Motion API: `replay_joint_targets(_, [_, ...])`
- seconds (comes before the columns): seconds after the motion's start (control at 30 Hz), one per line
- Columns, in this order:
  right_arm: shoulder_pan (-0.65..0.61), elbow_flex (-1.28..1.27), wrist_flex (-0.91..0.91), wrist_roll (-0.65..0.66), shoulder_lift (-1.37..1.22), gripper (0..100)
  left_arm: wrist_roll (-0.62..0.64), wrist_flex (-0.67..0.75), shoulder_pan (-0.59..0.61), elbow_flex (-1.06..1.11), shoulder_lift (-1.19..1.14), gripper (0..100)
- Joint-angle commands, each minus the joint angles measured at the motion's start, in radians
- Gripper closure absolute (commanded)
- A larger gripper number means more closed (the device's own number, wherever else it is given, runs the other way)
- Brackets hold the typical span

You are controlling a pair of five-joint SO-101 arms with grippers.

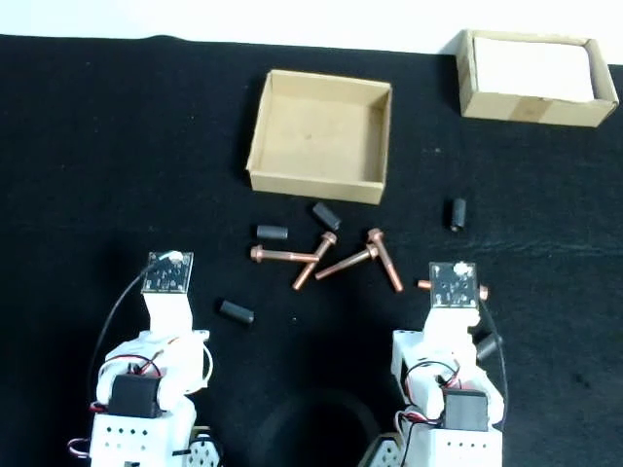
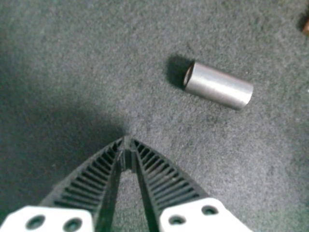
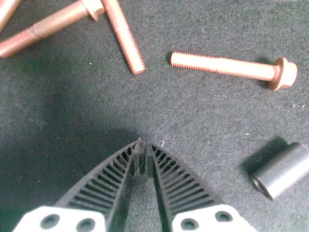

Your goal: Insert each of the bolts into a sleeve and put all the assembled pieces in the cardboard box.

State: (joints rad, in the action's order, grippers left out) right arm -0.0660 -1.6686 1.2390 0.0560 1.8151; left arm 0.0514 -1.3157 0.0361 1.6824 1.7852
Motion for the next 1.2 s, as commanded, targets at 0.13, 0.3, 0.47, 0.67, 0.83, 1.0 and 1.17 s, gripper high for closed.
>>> replay_joint_targets(0.13, [0.010,-0.128,0.004,0.000,0.010,99.1,0.003,-0.003,0.001,0.015,0.010,99])
replay_joint_targets(0.3, [0.010,-0.128,0.004,0.000,0.010,99.1,-0.002,0.157,-0.030,0.010,0.010,99])
replay_joint_targets(0.47, [0.010,-0.128,0.004,0.000,0.010,99.1,0.002,0.224,-0.031,-0.124,0.010,99])
replay_joint_targets(0.67, [0.010,-0.128,0.004,0.000,0.010,99.1,0.006,0.078,-0.071,-0.522,-0.012,99])
replay_joint_targets(0.83, [0.010,-0.128,0.004,0.000,0.010,99.1,0.006,-0.101,-0.142,-0.868,-0.242,99])
replay_joint_targets(1.0, [0.010,-0.128,0.004,0.000,0.010,99.1,0.008,-0.242,-0.142,-1.115,-0.547,99])
replay_joint_targets(1.17, [0.010,-0.128,0.004,0.000,0.010,99.1,0.150,-0.313,-0.147,-1.208,-0.759,99])
